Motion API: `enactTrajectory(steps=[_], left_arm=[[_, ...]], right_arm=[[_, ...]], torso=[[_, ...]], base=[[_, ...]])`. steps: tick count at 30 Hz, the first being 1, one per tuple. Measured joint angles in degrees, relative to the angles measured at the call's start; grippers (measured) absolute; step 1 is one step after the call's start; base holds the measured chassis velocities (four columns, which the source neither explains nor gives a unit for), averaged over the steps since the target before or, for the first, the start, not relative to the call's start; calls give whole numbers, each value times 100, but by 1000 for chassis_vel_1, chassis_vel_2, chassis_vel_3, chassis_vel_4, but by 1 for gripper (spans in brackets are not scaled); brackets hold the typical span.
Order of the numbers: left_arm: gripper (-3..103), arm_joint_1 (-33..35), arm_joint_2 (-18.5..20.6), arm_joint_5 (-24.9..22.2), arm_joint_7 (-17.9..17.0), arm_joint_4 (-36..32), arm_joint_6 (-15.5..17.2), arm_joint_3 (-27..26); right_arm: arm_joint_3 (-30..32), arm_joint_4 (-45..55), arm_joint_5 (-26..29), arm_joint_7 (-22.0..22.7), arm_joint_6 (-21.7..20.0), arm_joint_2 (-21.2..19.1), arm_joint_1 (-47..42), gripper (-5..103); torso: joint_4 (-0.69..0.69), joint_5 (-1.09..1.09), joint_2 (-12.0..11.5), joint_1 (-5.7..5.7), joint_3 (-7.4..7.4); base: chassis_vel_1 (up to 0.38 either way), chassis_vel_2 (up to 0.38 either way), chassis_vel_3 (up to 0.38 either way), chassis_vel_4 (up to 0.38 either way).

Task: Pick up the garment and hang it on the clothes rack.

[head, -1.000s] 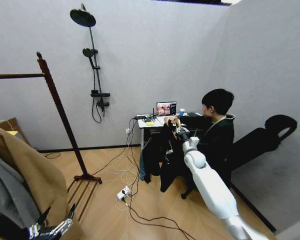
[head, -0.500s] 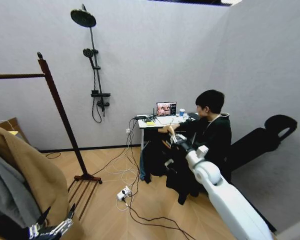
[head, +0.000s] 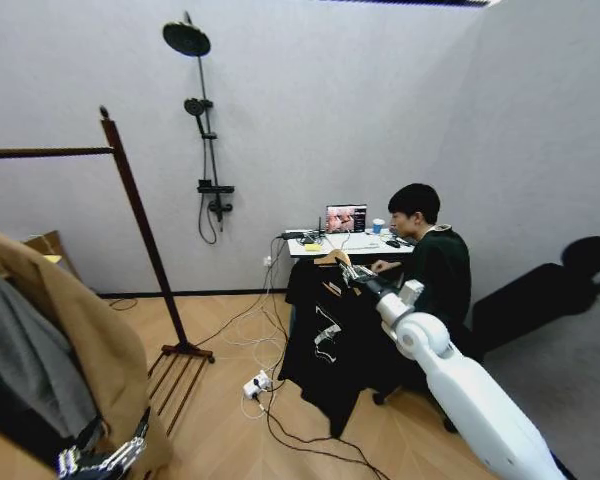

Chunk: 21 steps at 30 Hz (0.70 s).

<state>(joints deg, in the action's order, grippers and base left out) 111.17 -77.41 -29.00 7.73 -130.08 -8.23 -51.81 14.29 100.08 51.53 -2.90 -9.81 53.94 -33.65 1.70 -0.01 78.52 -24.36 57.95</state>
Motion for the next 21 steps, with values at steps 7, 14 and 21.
enactTrajectory(steps=[7, 14, 21], left_arm=[[100, 0, 0, 0, 0, 0, 0, 0], [100, 0, 0, 0, 0, 0, 0, 0], [100, 0, 0, 0, 0, 0, 0, 0]], right_arm=[[-104, -68, -264, 109, 170, 158, 145, 10], [-63, -73, -408, 29, 283, 116, 61, 10], [147, -24, -486, -47, 421, -41, -15, 10]], torso=[[2, 1, 0, -1, 0], [1, 1, -1, -1, 0], [2, 1, 0, 0, 0]], base=[[98, 97, 115, 93], [142, 114, 117, 117], [119, 116, 130, 110]])
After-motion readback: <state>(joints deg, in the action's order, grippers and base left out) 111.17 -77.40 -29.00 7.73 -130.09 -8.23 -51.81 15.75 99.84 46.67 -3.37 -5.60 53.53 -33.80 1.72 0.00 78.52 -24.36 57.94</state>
